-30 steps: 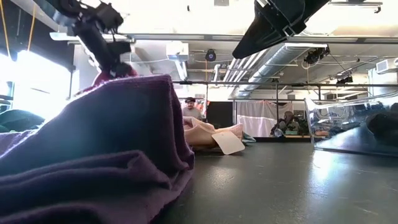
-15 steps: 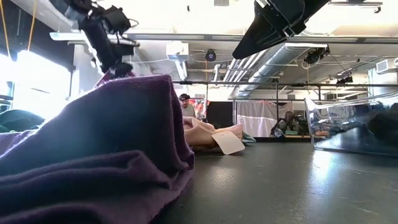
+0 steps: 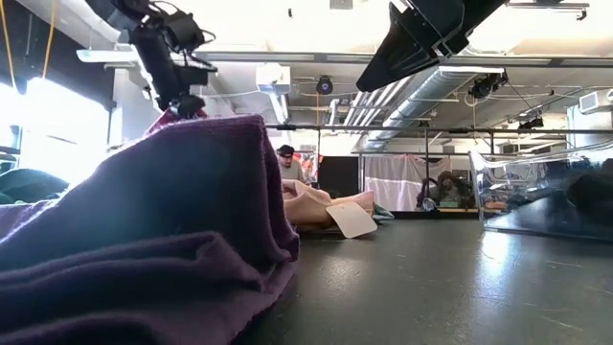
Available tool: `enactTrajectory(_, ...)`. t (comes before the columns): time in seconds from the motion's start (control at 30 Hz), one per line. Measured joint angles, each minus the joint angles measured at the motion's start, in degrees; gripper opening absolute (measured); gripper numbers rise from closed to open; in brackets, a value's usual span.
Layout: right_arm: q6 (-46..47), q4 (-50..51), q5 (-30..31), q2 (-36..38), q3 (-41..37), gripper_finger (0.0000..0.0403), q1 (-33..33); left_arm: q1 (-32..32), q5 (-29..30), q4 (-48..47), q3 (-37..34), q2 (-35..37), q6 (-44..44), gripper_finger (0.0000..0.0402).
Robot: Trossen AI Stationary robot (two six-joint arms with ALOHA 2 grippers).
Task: Sort towels by color in basket
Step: Put the pink towel into the top transparent bin
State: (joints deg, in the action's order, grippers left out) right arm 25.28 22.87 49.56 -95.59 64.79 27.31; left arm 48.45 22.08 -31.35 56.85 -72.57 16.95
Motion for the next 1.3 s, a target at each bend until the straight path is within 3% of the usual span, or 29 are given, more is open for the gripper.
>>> enactTrajectory(0.27, 0.0, 0.0, 0.0, 0.0, 0.0, 0.0121, 0.0, 1.5, 7.2, 2.4, 3.5, -2.4, 6.5, 0.0159)
enactTrajectory(0.4, 0.0, 0.0, 0.0, 0.0, 0.0, 0.0121, 0.0, 0.1, 6.9, 2.0, 6.6, -0.1, 6.7, 0.0159)
enactTrajectory(0.63, 0.4, 0.0, 0.0, 0.0, 0.0, 0.0121, 0.0, -0.8, -2.8, -6.6, 5.5, 1.6, -0.2, 0.0158)
enactTrajectory(0.9, 0.4, 0.0, 0.0, 0.0, 0.0, 0.0121, 0.1, -0.8, -6.2, -6.6, -4.5, -1.3, 0.0, 0.0158)
enactTrajectory(1.3, 0.2, 0.0, 0.0, 0.0, 0.0, 0.0121, 0.1, -0.5, -10.7, -23.1, -3.1, -6.4, -4.5, 0.0158)
